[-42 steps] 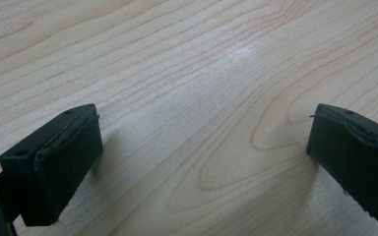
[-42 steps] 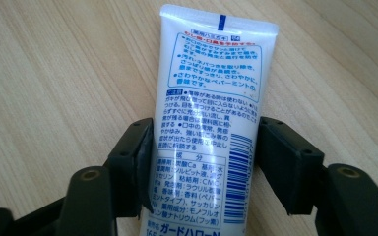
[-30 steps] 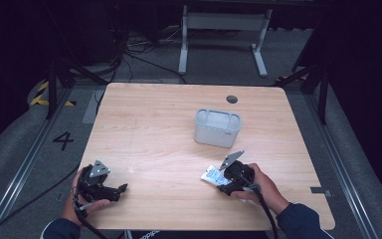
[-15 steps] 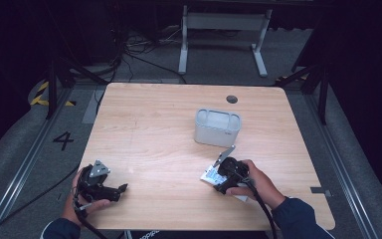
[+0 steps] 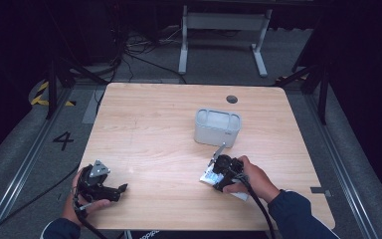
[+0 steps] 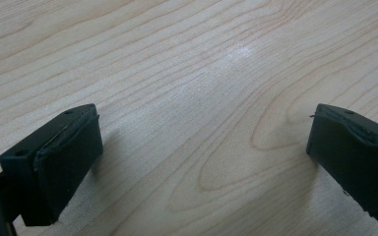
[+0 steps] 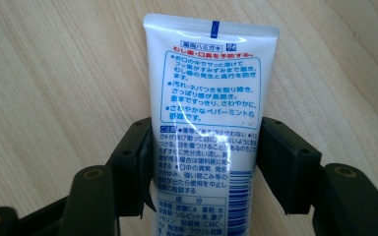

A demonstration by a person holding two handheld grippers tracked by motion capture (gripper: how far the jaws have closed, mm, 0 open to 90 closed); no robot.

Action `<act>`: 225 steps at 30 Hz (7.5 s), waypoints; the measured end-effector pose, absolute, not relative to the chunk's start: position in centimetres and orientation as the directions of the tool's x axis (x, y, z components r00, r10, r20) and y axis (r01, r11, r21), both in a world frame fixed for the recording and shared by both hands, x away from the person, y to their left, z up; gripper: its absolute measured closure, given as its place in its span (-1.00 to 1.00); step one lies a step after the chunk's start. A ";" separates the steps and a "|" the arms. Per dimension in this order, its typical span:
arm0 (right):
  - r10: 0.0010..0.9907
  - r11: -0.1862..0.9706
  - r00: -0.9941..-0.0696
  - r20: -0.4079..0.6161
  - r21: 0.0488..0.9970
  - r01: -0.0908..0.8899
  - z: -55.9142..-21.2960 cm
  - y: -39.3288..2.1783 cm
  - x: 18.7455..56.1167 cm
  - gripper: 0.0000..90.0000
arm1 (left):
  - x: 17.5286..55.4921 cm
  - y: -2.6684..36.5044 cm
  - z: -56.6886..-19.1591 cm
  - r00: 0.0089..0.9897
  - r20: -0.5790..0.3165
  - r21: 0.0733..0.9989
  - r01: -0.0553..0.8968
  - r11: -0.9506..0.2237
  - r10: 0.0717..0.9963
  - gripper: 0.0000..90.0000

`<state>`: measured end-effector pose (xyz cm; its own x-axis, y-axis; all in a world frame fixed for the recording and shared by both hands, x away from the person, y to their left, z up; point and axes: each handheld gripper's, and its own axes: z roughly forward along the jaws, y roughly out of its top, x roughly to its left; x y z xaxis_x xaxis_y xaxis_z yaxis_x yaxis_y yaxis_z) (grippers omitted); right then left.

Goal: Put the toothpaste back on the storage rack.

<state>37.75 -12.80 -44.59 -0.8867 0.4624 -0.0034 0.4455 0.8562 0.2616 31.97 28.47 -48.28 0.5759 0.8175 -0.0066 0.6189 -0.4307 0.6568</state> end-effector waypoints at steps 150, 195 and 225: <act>0.576 0.437 -0.815 -0.059 0.865 0.246 -35.4 -17.9 38.1 0.47 | 32.0 28.5 -48.3 0.578 -0.011 0.656 0.620 -0.430 0.816 -0.98; 0.696 0.292 -0.713 -0.089 0.942 0.168 -32.7 -15.2 43.6 0.46 | 32.0 28.5 -48.3 0.580 -0.009 0.657 0.617 -0.433 0.814 -0.98; 0.729 0.255 -0.678 -0.094 0.957 0.142 -33.6 -15.2 47.0 0.46 | 32.0 28.5 -48.3 0.583 -0.016 0.657 0.618 -0.431 0.812 -0.98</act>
